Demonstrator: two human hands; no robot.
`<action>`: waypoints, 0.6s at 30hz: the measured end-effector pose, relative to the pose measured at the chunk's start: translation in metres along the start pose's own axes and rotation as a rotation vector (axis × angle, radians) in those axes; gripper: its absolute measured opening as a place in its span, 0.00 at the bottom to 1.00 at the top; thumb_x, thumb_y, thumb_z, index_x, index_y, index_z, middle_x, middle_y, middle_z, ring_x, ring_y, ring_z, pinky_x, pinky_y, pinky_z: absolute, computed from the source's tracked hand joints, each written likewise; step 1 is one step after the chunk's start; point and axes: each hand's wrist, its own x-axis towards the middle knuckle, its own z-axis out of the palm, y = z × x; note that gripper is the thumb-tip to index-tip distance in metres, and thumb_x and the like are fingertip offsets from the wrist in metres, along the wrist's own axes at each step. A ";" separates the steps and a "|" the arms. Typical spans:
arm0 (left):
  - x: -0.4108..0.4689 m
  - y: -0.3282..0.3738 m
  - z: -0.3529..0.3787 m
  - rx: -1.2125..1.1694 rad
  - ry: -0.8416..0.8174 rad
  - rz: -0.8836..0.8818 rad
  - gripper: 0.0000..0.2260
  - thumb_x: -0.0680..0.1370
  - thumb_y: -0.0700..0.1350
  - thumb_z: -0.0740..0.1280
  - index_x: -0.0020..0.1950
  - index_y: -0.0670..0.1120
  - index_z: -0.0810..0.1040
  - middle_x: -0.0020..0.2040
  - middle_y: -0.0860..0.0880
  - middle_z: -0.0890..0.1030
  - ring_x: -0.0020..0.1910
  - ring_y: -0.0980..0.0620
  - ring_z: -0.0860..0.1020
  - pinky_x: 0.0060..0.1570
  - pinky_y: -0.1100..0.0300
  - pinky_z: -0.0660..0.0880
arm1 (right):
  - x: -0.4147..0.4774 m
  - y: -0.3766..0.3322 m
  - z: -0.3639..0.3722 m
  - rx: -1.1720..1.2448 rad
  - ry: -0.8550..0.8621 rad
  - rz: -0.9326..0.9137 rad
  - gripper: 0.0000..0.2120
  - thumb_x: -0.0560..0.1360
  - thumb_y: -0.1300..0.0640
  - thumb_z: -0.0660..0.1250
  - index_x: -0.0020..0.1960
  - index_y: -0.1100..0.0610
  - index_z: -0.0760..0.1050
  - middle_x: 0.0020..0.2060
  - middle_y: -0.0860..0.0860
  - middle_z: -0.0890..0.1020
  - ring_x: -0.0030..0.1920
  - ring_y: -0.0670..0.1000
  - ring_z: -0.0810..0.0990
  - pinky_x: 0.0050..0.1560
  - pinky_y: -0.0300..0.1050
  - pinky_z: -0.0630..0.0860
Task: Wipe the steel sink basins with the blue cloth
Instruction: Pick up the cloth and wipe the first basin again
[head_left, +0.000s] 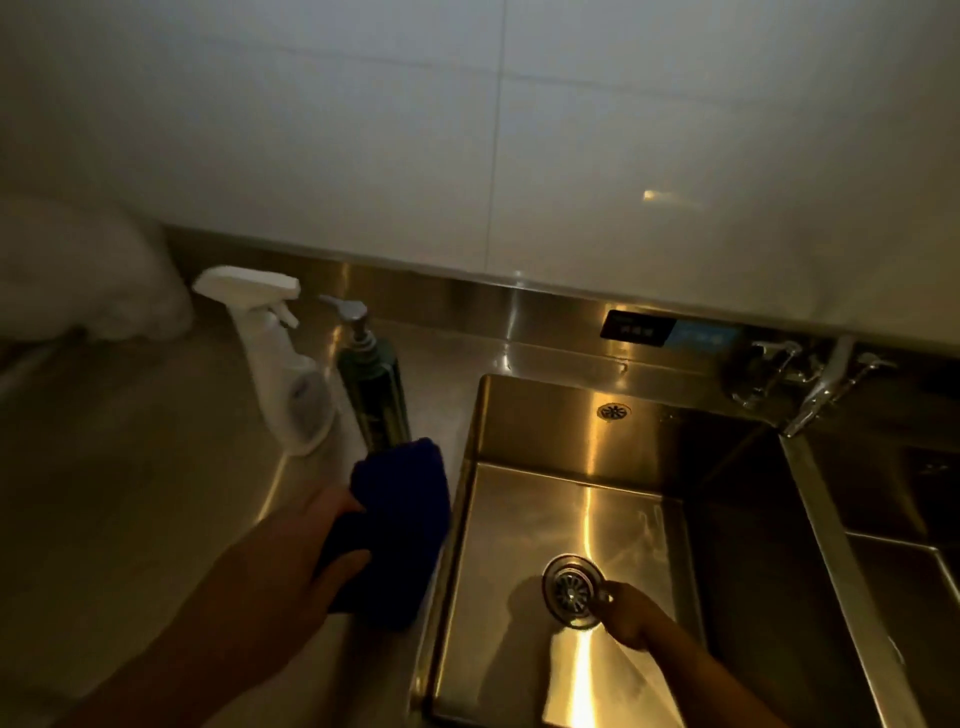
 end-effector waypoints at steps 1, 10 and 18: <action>-0.007 -0.016 -0.009 0.012 0.029 0.002 0.14 0.74 0.51 0.69 0.48 0.67 0.65 0.47 0.68 0.70 0.43 0.65 0.73 0.38 0.71 0.66 | -0.009 -0.012 0.000 0.006 0.023 -0.003 0.19 0.81 0.52 0.58 0.70 0.57 0.69 0.67 0.57 0.75 0.66 0.55 0.74 0.61 0.39 0.69; -0.029 -0.117 0.021 0.162 -0.126 -0.063 0.19 0.79 0.52 0.61 0.70 0.51 0.66 0.69 0.51 0.64 0.65 0.51 0.68 0.60 0.59 0.71 | -0.052 -0.132 0.017 0.047 0.190 0.037 0.25 0.79 0.49 0.60 0.73 0.56 0.64 0.72 0.56 0.67 0.73 0.57 0.64 0.70 0.49 0.64; -0.038 -0.149 0.049 0.342 -0.322 -0.222 0.43 0.66 0.77 0.38 0.75 0.55 0.35 0.78 0.42 0.39 0.77 0.39 0.44 0.72 0.42 0.58 | -0.099 -0.211 0.039 -0.071 0.608 -0.091 0.22 0.79 0.49 0.56 0.73 0.50 0.61 0.73 0.50 0.65 0.74 0.52 0.62 0.75 0.59 0.46</action>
